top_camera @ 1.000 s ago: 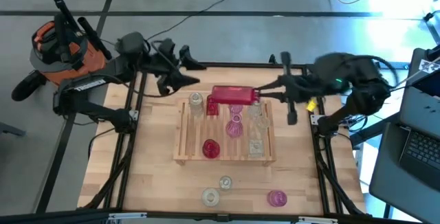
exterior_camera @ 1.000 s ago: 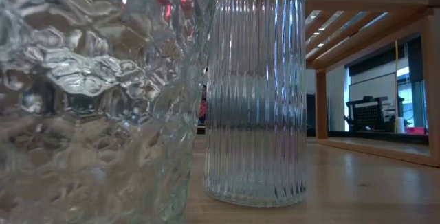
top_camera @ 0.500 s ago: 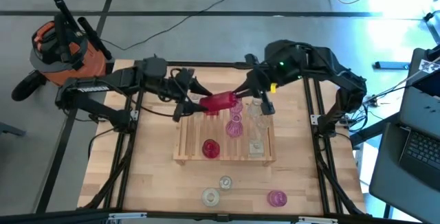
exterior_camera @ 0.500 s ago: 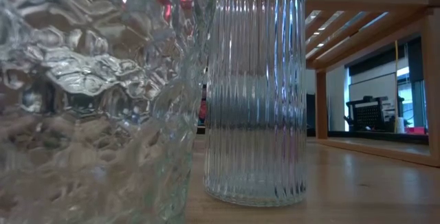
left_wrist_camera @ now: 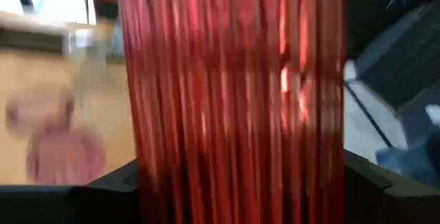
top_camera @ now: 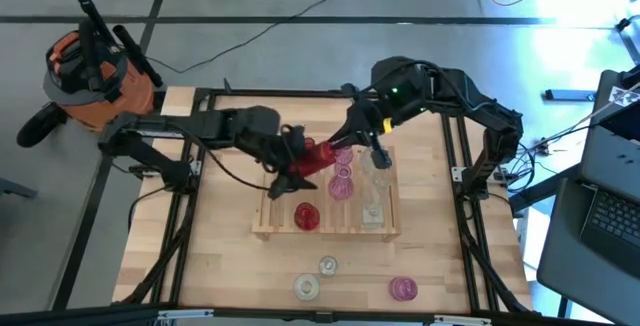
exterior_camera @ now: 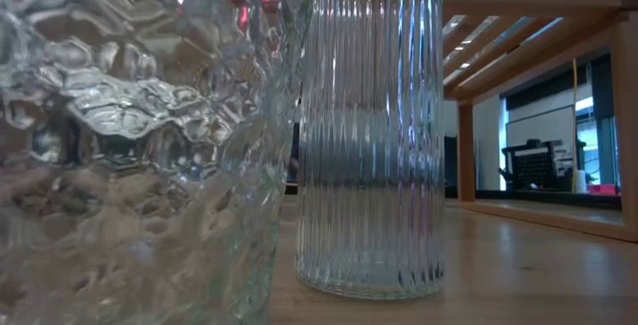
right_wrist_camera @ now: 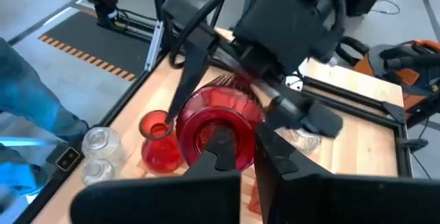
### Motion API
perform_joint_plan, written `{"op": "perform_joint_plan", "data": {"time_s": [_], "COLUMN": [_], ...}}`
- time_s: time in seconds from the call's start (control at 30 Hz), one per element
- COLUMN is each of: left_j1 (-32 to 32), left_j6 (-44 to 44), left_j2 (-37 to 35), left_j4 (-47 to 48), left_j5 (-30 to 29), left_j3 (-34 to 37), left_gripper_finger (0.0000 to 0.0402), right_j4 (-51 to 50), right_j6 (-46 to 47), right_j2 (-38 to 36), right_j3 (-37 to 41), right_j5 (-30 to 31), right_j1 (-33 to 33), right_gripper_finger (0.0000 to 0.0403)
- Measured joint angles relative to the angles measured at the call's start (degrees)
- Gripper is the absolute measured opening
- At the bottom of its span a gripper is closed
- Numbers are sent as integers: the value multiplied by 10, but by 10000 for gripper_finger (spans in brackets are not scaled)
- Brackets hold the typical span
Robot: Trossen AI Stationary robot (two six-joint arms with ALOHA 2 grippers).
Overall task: Sort vases onto shelf
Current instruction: Put the red vase on the shelf aligned with the other red vase
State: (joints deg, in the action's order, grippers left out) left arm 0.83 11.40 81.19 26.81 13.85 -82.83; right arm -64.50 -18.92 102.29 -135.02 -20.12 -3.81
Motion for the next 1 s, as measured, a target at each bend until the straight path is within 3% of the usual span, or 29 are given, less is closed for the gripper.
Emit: {"op": "perform_joint_plan", "data": {"time_s": [0.3, 0.5, 1.0], "left_j1": [-10, -10, 8], "left_j6": [-28, -29, -33], "left_j2": [47, 47, 19], "left_j4": [73, 109, 124], "left_j5": [-15, -15, -93], "left_j3": [-114, -120, -121], "left_gripper_finger": [260, 218, 218], "right_j4": [-1, -1, 77], "right_j6": [9, 10, 11], "right_j2": [2, 3, -6], "right_j3": [0, 1, 2], "right_j5": [5, 4, 21], "right_j1": [0, 1, 5], "right_gripper_finger": [0, 0, 14]}}
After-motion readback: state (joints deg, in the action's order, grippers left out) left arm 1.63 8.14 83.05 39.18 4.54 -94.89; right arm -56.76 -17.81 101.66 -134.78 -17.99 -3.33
